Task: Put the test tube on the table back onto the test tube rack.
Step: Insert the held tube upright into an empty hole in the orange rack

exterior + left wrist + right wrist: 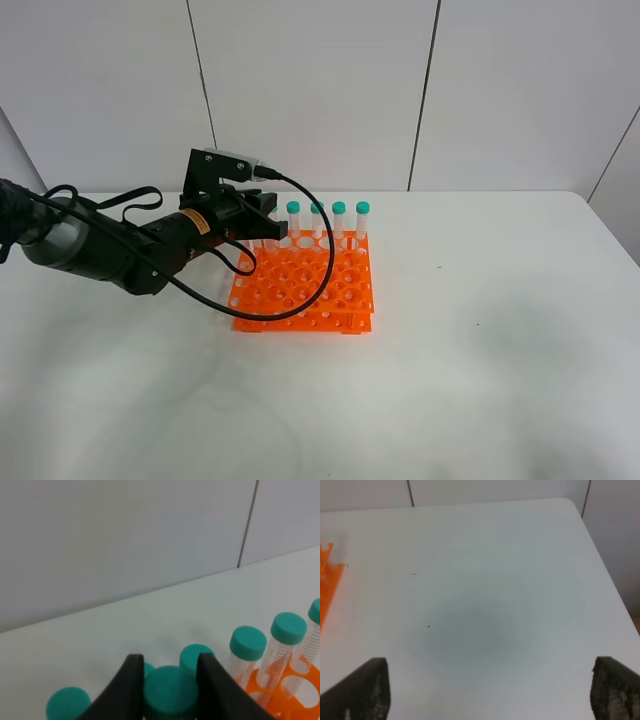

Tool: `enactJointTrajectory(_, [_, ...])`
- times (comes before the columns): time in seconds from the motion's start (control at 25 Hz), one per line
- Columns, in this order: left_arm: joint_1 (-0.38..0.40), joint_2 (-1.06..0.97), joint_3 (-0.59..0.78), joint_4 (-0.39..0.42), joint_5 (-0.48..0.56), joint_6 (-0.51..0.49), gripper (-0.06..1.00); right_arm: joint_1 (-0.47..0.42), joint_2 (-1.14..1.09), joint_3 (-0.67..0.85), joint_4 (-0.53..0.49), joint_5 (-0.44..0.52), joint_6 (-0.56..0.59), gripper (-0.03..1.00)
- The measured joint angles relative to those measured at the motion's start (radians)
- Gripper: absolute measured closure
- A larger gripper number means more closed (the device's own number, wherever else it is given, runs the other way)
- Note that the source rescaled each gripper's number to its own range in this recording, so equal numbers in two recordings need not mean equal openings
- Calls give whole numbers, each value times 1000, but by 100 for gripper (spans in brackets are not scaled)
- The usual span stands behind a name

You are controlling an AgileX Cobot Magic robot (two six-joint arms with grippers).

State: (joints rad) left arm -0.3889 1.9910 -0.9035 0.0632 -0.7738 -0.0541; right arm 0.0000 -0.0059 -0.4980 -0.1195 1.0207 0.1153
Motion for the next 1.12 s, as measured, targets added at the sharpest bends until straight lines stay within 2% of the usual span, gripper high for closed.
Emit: enactJointTrajectory(1.12, [0,30,0,19,-8,11,94,0,0,0,0,0,1,13])
